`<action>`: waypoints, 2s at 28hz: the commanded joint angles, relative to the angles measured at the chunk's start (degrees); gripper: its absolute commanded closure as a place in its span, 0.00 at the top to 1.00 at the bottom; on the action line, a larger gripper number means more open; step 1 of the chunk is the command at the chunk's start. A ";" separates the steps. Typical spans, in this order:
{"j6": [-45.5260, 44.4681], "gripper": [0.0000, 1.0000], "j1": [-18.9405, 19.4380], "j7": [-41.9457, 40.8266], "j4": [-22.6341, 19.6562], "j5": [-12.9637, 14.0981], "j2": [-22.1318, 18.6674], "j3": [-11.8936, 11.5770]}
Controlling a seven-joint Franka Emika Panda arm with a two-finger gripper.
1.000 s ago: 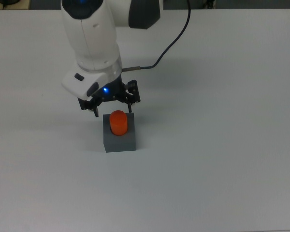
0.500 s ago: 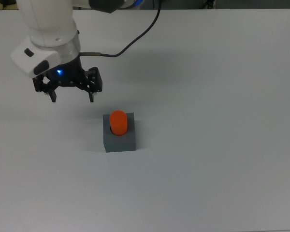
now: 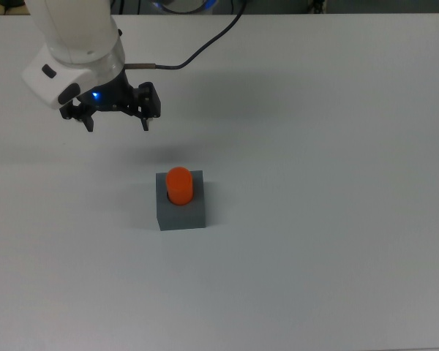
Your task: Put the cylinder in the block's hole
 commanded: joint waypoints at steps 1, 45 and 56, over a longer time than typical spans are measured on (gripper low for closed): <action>-2.09 1.00 0.89 1.02 0.27 0.21 -0.75 -0.01; -4.46 1.00 1.68 0.75 0.36 -1.99 -1.62 1.13; -4.46 1.00 1.68 0.84 0.36 -2.25 -1.80 1.13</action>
